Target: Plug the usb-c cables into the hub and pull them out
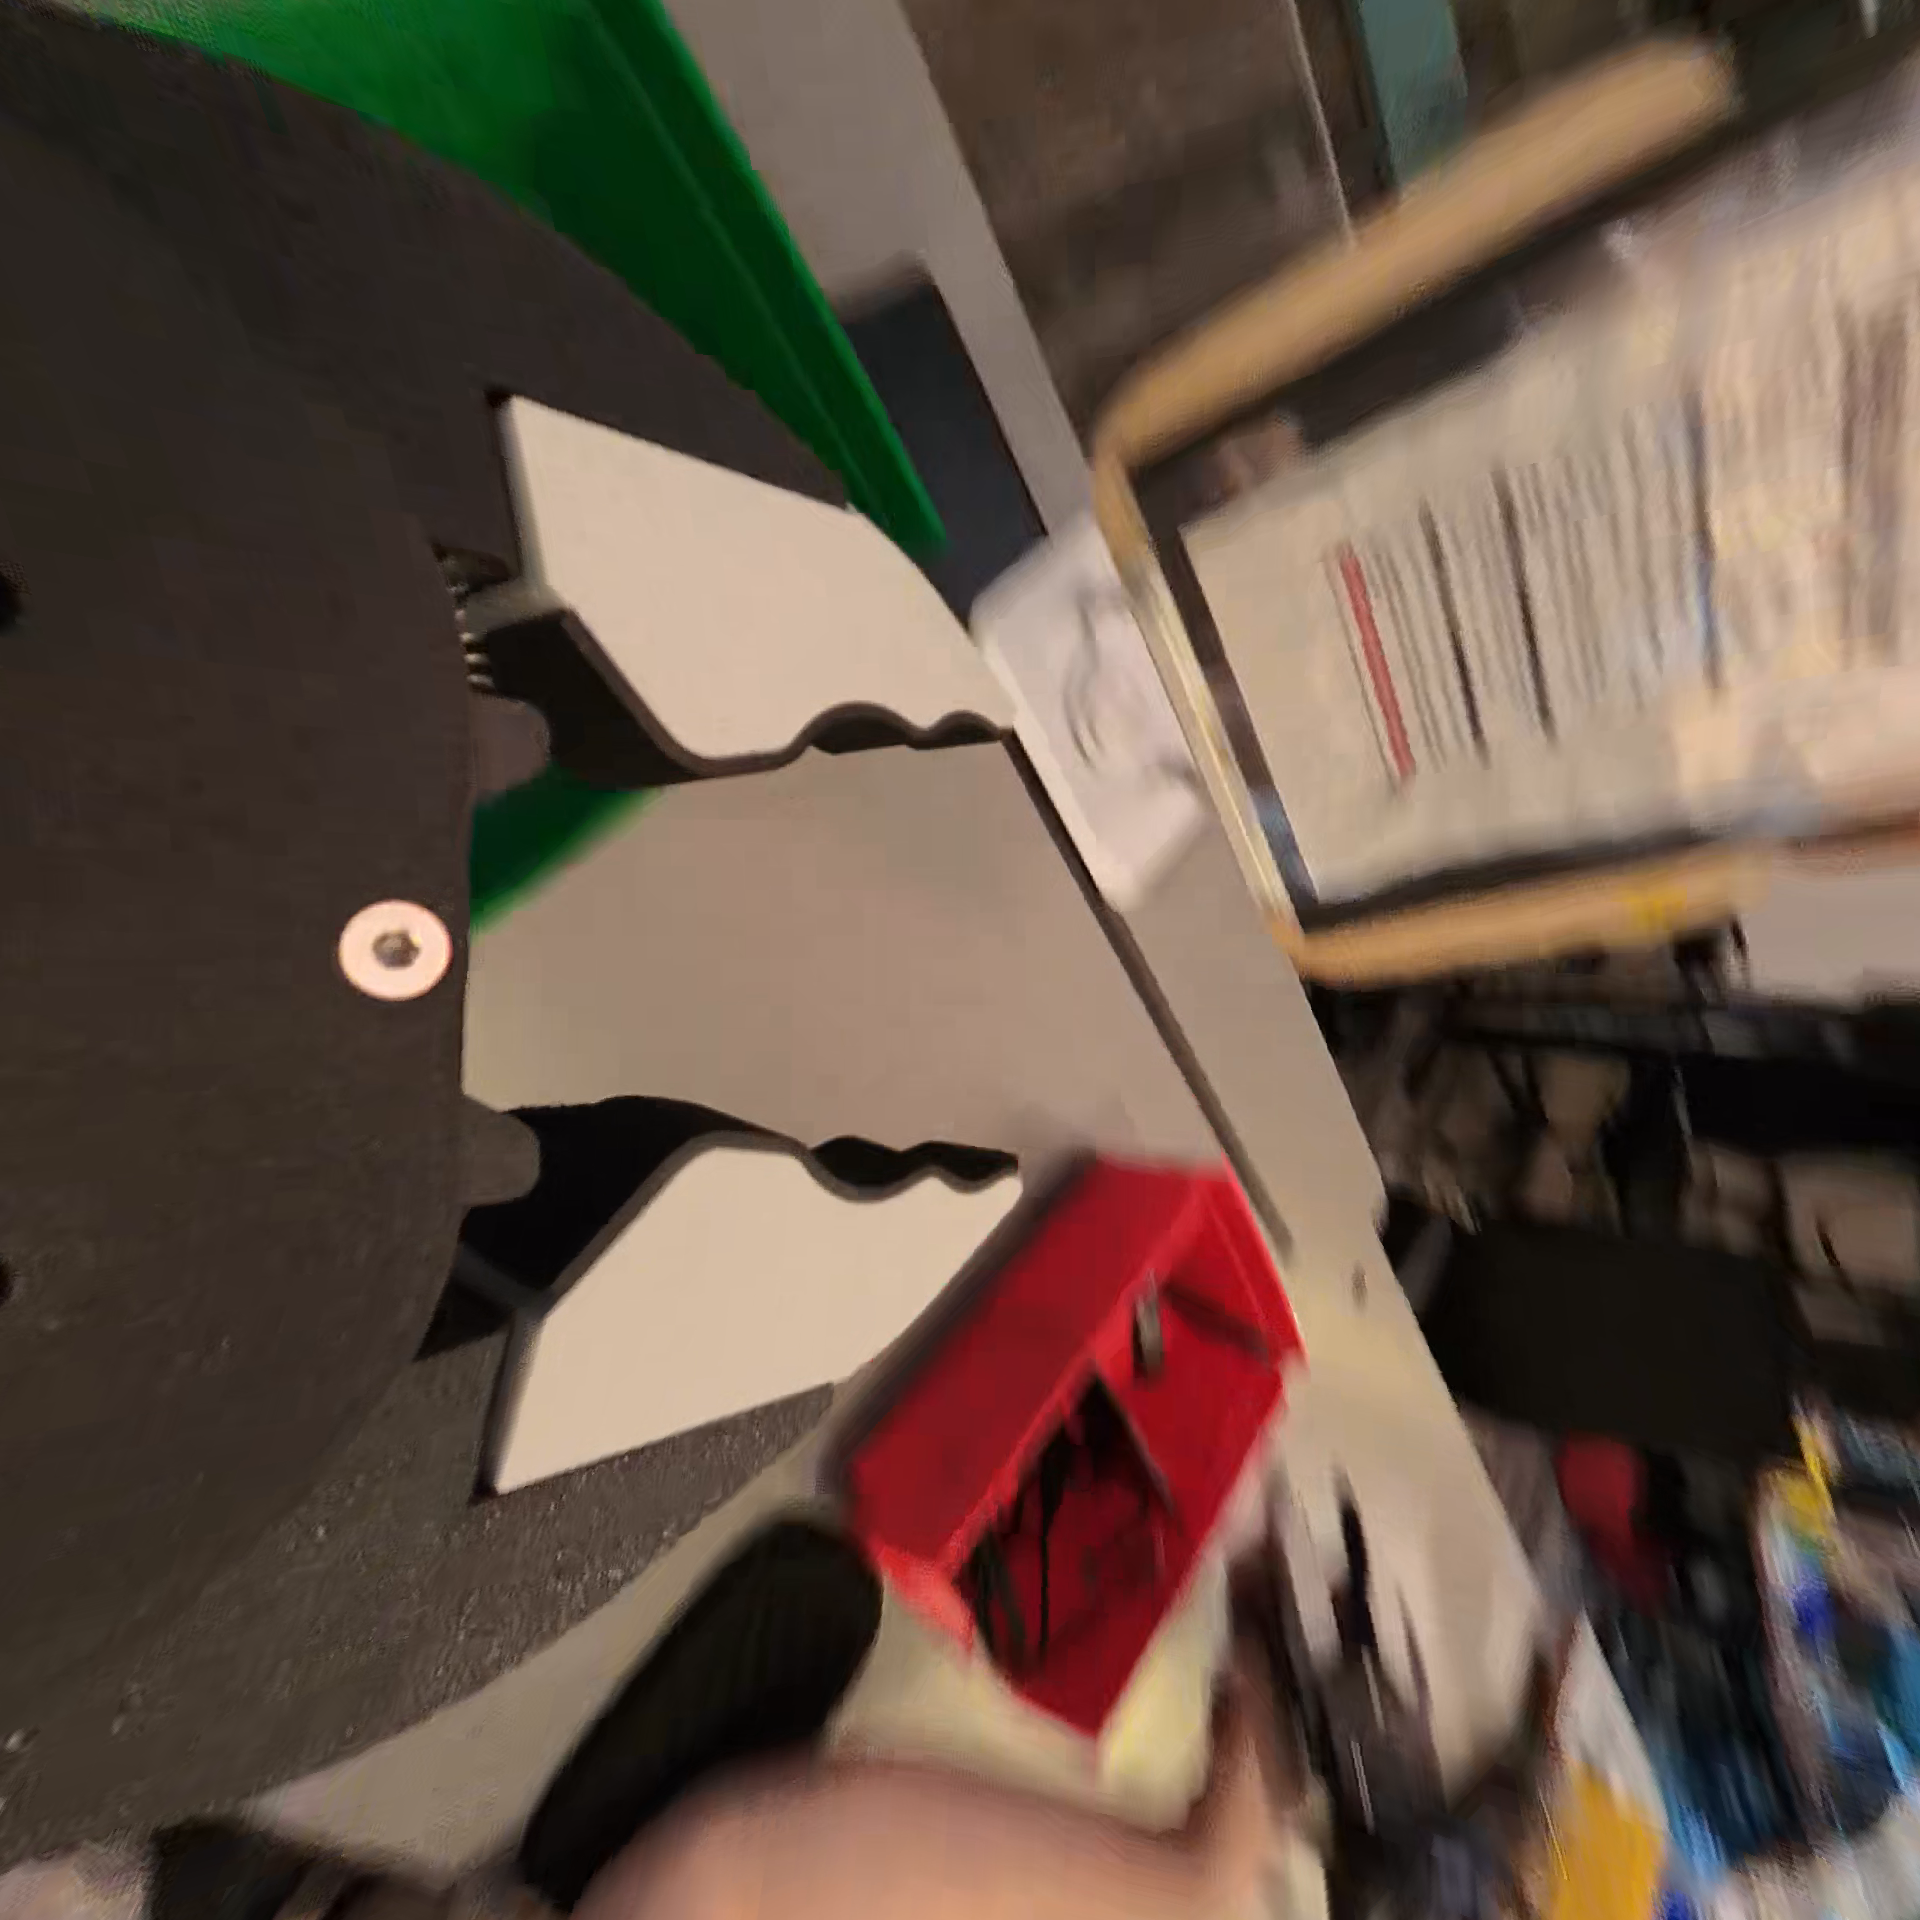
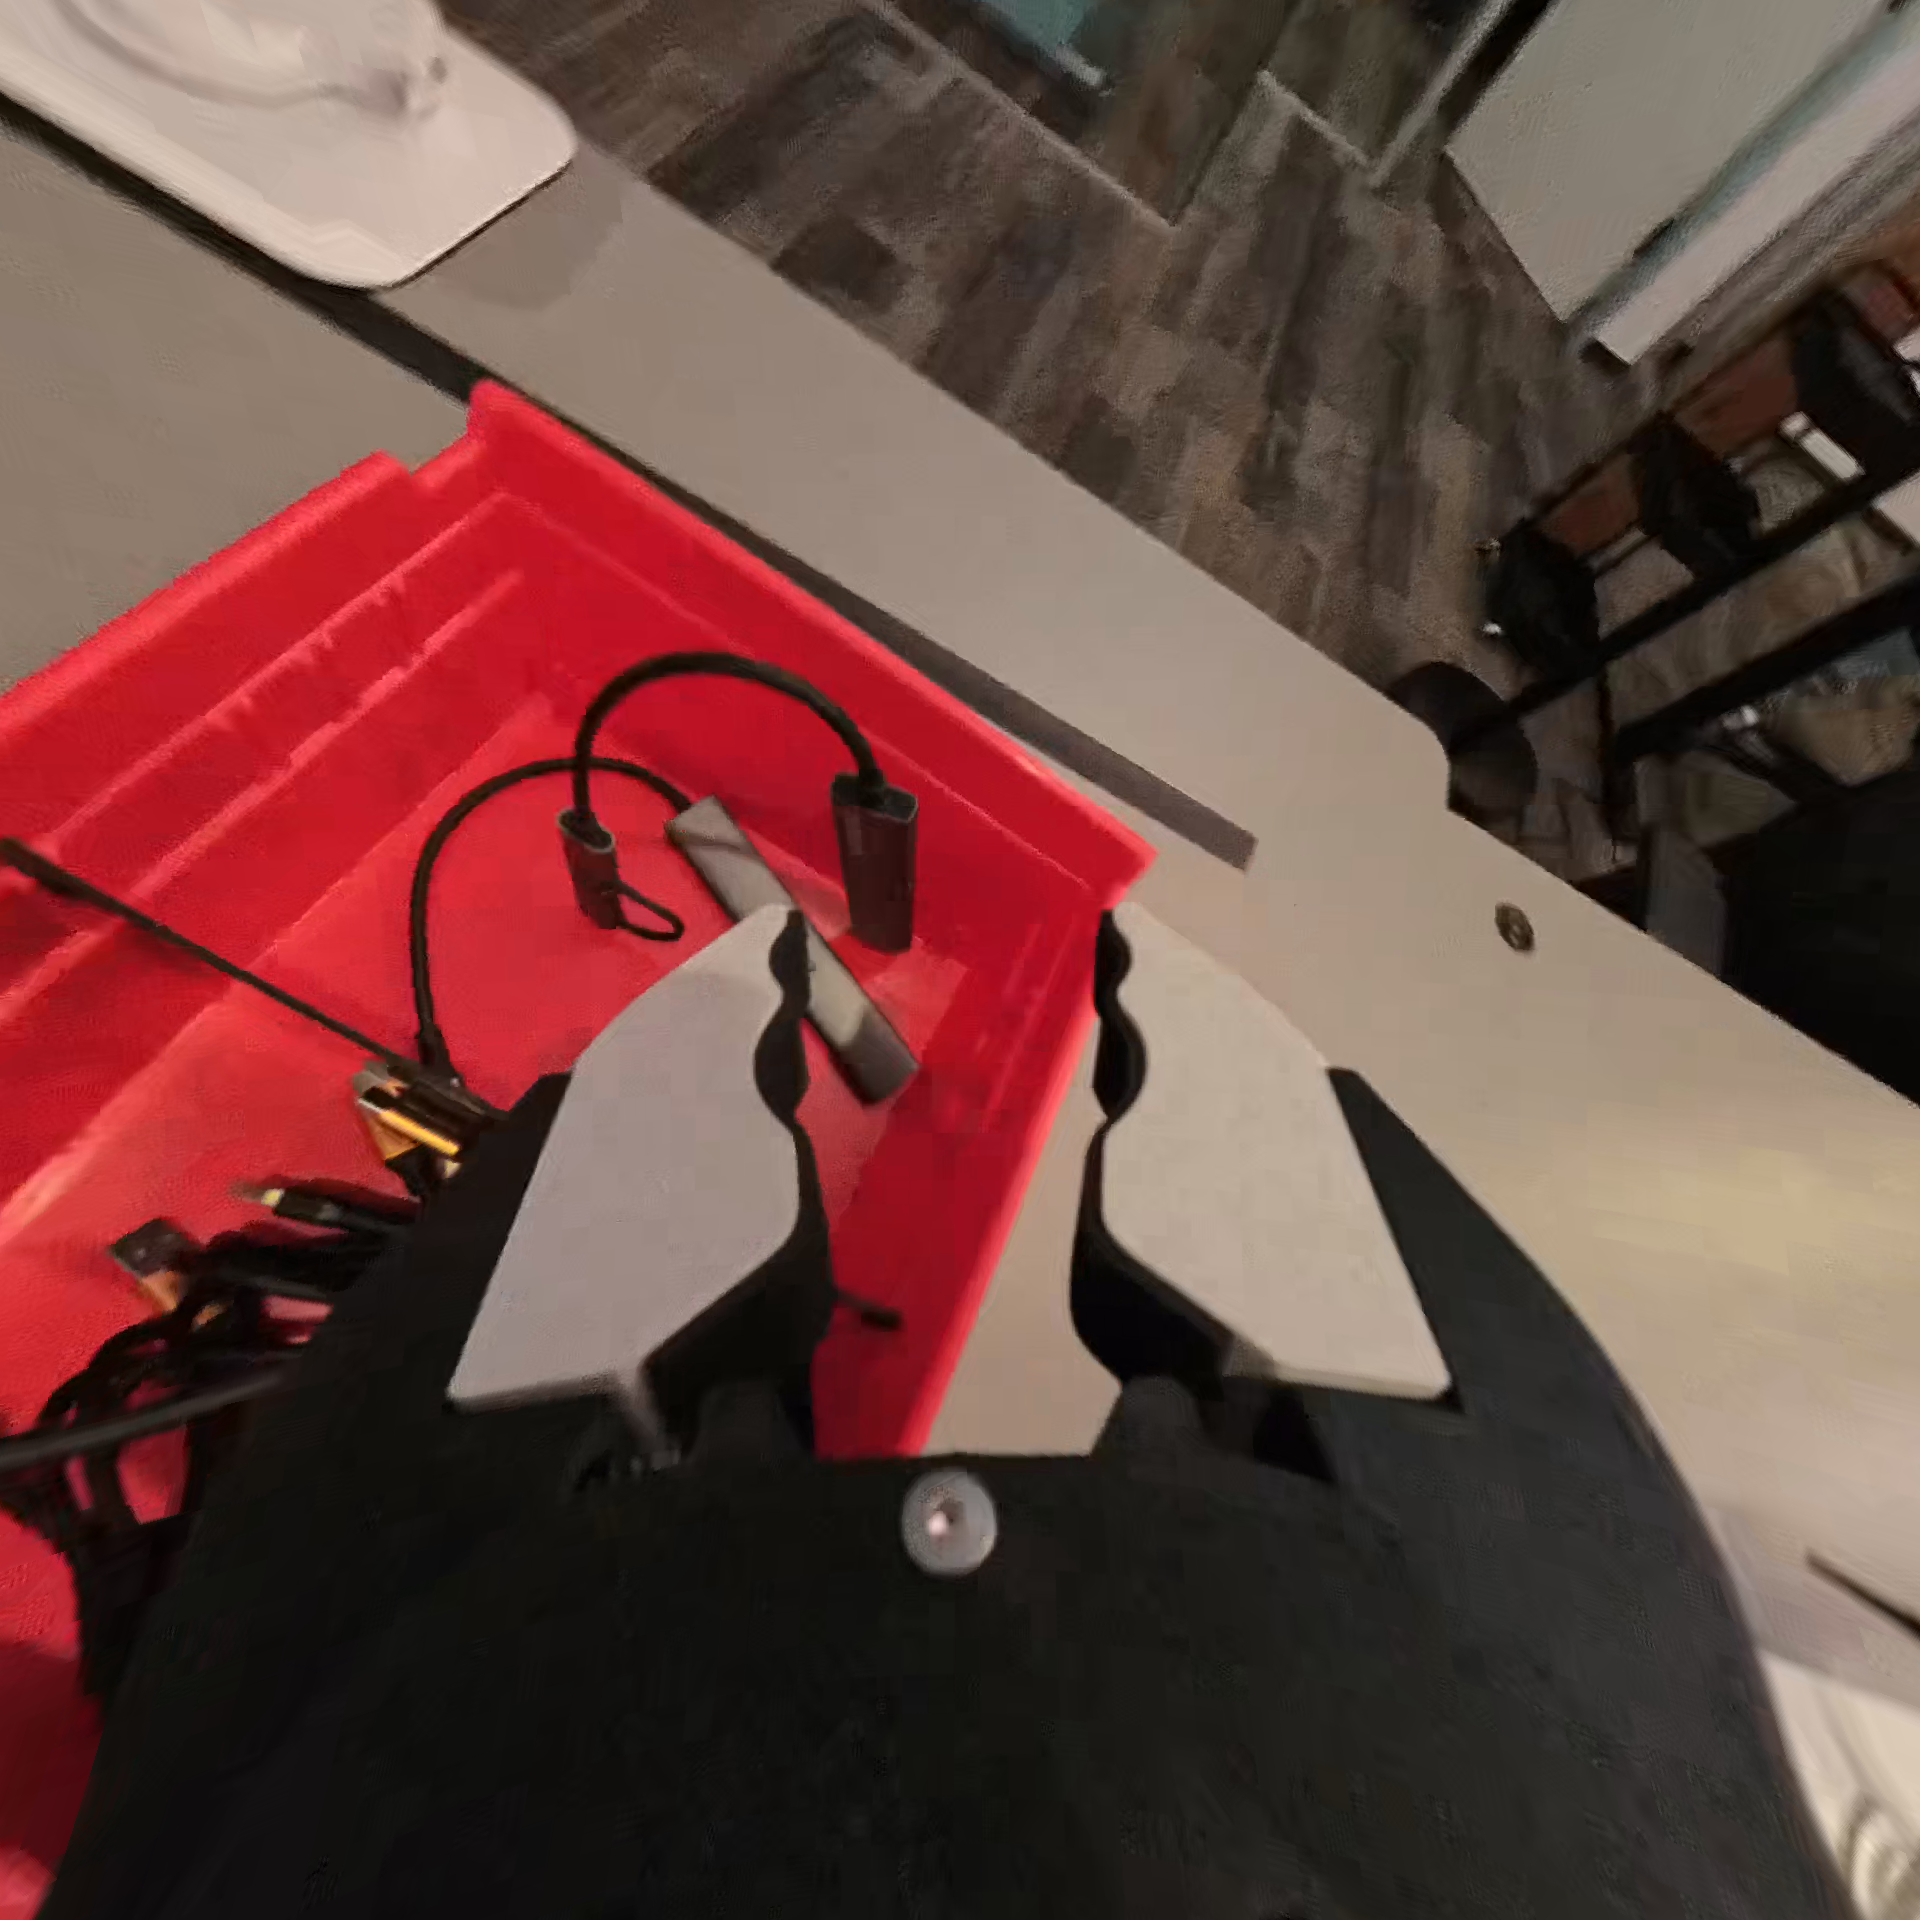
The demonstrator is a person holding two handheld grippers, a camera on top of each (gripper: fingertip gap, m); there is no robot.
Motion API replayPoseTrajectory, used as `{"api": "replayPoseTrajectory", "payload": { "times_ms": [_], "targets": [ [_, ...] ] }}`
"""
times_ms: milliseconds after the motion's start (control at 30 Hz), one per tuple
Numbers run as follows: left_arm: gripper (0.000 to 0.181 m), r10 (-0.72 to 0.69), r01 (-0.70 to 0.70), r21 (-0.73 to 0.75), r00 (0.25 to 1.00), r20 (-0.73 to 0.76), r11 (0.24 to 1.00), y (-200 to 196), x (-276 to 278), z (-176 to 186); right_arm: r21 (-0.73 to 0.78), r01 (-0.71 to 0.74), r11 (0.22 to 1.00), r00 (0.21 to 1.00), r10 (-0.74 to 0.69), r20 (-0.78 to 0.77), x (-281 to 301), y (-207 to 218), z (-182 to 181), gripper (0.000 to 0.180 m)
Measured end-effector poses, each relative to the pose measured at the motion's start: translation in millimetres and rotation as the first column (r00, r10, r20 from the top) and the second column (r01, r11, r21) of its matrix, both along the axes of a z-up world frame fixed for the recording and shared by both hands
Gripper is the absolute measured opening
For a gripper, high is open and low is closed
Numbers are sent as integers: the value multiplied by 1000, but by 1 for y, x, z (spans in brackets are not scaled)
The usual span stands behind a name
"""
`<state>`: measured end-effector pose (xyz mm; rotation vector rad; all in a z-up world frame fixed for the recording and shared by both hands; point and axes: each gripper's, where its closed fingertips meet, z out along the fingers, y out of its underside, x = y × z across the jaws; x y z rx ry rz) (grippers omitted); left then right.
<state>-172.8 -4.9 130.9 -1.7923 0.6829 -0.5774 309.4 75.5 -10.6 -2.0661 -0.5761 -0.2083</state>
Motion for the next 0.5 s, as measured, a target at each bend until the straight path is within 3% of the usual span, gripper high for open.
{"api": "replayPoseTrajectory", "payload": {
  "times_ms": [33,100,200,367,500],
  "targets": [
    [75,131,-132,-10,990,-57,991,7,-30,-7,8,59,998,996,-58,-64,11,-12,13,55],
    [76,402,-413,-40,901,-166,910,16,-98,-23,-62,141,988,969,-151,-198,28,-41,19,54],
    [78,608,-647,-124,755,-247,753,13,-175,-48,-351,201,915,914,-304,-268,41,-84,-19,51],
    [81,662,-751,-326,660,-354,574,10,-236,-105,-640,150,754,895,-378,-235,37,-109,-81,44],
    [77,599,-768,-418,640,-481,486,18,-259,-153,-763,139,631,883,-428,-193,30,-112,-108,15]
  ]
}}
